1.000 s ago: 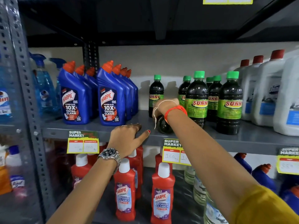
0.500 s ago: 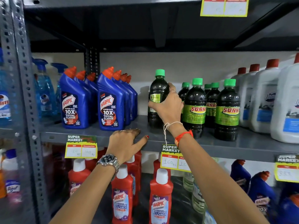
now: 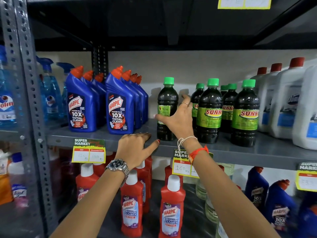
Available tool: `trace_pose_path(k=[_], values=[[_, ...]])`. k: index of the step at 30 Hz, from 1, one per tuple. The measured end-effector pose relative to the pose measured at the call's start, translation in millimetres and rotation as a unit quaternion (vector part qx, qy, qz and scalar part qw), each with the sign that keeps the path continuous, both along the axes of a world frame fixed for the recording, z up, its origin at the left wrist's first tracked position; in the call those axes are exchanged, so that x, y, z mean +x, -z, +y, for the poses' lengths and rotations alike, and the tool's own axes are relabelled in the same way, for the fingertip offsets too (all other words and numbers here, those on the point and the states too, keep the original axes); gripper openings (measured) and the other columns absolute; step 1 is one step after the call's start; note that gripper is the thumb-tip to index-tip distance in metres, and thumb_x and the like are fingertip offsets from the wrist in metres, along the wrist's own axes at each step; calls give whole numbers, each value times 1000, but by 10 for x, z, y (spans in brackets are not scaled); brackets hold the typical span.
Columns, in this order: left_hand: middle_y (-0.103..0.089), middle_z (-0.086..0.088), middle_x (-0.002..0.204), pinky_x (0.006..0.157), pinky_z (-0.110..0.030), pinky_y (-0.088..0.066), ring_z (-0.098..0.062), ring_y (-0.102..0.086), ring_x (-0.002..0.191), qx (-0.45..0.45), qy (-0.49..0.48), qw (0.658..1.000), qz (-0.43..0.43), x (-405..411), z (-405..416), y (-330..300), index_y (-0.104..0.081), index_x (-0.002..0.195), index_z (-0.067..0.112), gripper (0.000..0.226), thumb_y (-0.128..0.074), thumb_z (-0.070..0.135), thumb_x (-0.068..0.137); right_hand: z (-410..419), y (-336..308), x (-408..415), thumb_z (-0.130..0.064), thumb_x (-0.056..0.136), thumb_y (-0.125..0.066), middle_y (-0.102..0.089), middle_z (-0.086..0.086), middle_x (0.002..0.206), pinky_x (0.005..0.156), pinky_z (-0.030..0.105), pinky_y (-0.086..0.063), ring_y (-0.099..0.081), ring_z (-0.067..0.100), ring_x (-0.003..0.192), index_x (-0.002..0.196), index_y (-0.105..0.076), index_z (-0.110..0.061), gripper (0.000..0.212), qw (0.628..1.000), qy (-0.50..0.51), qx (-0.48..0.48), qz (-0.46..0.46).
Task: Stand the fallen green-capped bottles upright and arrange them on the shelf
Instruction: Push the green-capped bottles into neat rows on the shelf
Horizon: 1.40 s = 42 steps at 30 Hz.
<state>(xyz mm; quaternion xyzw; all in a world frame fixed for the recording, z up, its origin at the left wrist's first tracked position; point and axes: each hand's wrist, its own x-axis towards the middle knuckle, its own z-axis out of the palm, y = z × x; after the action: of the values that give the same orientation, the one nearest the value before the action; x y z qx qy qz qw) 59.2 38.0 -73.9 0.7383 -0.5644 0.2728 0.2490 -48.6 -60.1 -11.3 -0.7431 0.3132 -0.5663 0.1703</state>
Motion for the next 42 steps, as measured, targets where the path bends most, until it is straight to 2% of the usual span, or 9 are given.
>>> trace_pose_path(k=[5, 11, 15, 19, 22, 28, 34, 38, 42], values=[[-67, 2, 119, 79, -29, -39, -18, -64, 99, 5, 3, 1000, 5, -14, 8, -5, -60, 119, 23, 77, -15, 65, 72, 57, -7, -46, -45, 55, -84, -47, 21, 131, 99, 38, -43, -47, 35, 124, 137, -20, 2, 114, 996, 53, 4, 77], [-65, 3, 124, 84, -30, -39, -17, -63, 103, 9, 6, 1000, 13, -20, 11, -7, -60, 119, 23, 75, -18, 65, 73, -187, -152, -162, -13, 69, -80, -56, 12, 124, 105, 40, -43, -54, 28, 121, 135, -21, -1, 89, 966, -139, 206, 70], [-64, 3, 125, 86, -30, -39, -17, -62, 105, 6, 6, 1000, 25, -16, 4, -5, -60, 119, 24, 77, -17, 66, 71, -209, -124, -169, -25, 62, -84, -50, 10, 125, 107, 44, -41, -50, 27, 121, 131, -25, -8, 92, 969, -156, 167, 98], [-66, 2, 121, 84, -30, -38, -17, -63, 102, 13, -1, 1000, 21, -12, -8, -5, -59, 120, 24, 78, -16, 67, 71, -33, 0, -108, -55, 52, -82, -38, 17, 134, 109, 40, -34, -36, 31, 129, 136, -21, 0, 118, 989, -13, 26, 146], [-63, 2, 127, 87, -31, -38, -17, -61, 107, 15, -4, 1000, 26, -26, 0, -11, -58, 122, 24, 82, -13, 67, 69, -44, 36, -76, -49, 53, -84, -51, 15, 123, 96, 38, -44, -50, 30, 118, 126, -32, 0, 102, 993, 15, 2, 116], [-57, 5, 134, 94, -31, -35, -14, -56, 116, 24, -5, 999, 33, -21, -15, -11, -56, 124, 26, 82, -12, 68, 69, -230, -33, -211, -19, 66, -83, -58, 7, 110, 90, 26, -44, -58, 20, 108, 109, -29, -9, 70, 974, -117, 186, 50], [-60, 5, 131, 93, -31, -36, -15, -58, 112, 15, -10, 999, 35, -24, -29, -2, -58, 122, 26, 79, -15, 67, 70, -142, 58, -140, -51, 52, -84, -44, 17, 132, 103, 34, -38, -42, 30, 128, 134, -23, 2, 116, 991, -10, 64, 118], [-59, 5, 132, 93, -32, -36, -14, -57, 113, 15, -8, 999, 34, -26, -36, 2, -57, 123, 26, 79, -14, 66, 70, -174, 49, -127, -42, 54, -85, -51, 11, 115, 96, 35, -44, -51, 28, 117, 122, -37, -1, 93, 993, -10, 50, 109], [-58, 5, 132, 93, -32, -36, -14, -58, 114, 15, -13, 999, 31, -14, -40, 2, -57, 124, 27, 80, -14, 67, 70, -156, 10, -205, -23, 65, -82, -56, 11, 118, 88, 24, -41, -54, 25, 117, 127, -27, -1, 86, 984, -93, 114, 102]])
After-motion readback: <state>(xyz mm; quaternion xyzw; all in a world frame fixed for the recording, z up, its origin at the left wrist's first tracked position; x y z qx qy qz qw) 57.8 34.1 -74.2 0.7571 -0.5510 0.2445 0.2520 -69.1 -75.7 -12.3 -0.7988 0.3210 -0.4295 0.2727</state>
